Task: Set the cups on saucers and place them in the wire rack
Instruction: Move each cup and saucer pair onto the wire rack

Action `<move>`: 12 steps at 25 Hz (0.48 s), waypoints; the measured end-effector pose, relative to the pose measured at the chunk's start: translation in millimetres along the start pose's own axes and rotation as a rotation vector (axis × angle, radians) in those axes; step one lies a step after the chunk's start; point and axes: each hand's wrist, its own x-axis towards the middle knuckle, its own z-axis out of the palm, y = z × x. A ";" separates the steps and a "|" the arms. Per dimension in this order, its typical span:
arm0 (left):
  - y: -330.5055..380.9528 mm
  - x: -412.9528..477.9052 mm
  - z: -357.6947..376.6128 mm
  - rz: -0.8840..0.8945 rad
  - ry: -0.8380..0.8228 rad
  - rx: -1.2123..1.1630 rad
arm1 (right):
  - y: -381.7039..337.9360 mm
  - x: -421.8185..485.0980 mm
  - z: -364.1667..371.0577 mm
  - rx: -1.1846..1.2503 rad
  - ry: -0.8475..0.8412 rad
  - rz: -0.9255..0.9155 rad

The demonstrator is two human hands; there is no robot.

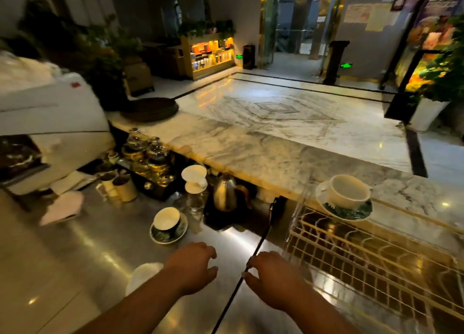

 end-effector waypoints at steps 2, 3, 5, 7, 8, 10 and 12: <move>-37.7 -5.2 6.7 -0.045 -0.002 -0.018 | -19.0 21.2 15.9 0.012 -0.057 -0.006; -56.8 -6.9 10.0 -0.069 -0.007 -0.031 | -28.3 32.6 23.5 0.016 -0.072 -0.006; -88.3 -7.7 13.9 -0.101 -0.017 -0.037 | -42.5 51.7 36.7 0.013 -0.083 0.001; -124.8 -5.5 17.8 -0.146 -0.026 -0.050 | -58.3 76.0 51.9 -0.007 -0.105 0.002; -142.0 -3.4 19.8 -0.164 -0.028 -0.057 | -65.4 88.1 58.8 -0.012 -0.121 0.005; -176.3 2.6 25.7 -0.188 -0.038 -0.063 | -79.2 113.7 72.5 -0.013 -0.161 0.019; -206.3 9.2 33.6 -0.200 -0.061 -0.064 | -91.5 137.2 84.7 -0.021 -0.200 0.042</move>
